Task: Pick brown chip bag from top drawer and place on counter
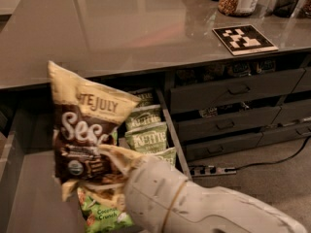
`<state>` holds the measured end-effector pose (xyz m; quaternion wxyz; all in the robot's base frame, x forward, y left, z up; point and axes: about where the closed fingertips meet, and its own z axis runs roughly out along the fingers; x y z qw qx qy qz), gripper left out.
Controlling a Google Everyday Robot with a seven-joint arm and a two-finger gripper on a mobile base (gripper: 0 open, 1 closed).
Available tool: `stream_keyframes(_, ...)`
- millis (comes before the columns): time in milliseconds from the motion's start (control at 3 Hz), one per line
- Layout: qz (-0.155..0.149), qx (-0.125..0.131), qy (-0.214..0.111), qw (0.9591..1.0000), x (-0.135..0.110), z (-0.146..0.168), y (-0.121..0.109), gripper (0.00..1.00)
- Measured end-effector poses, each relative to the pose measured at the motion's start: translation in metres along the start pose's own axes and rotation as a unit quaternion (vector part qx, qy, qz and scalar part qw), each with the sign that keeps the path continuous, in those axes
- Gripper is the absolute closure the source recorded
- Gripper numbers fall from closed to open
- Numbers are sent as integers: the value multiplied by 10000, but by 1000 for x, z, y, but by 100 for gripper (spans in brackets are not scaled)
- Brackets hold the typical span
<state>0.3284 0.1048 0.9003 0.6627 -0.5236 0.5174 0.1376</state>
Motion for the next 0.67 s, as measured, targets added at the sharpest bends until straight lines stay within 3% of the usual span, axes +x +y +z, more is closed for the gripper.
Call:
stream_keyframes(333,145,189,31,9997,35,-27,-22,100)
stream_keyframes(667,158,257,52,9995,43,-33,-29,100)
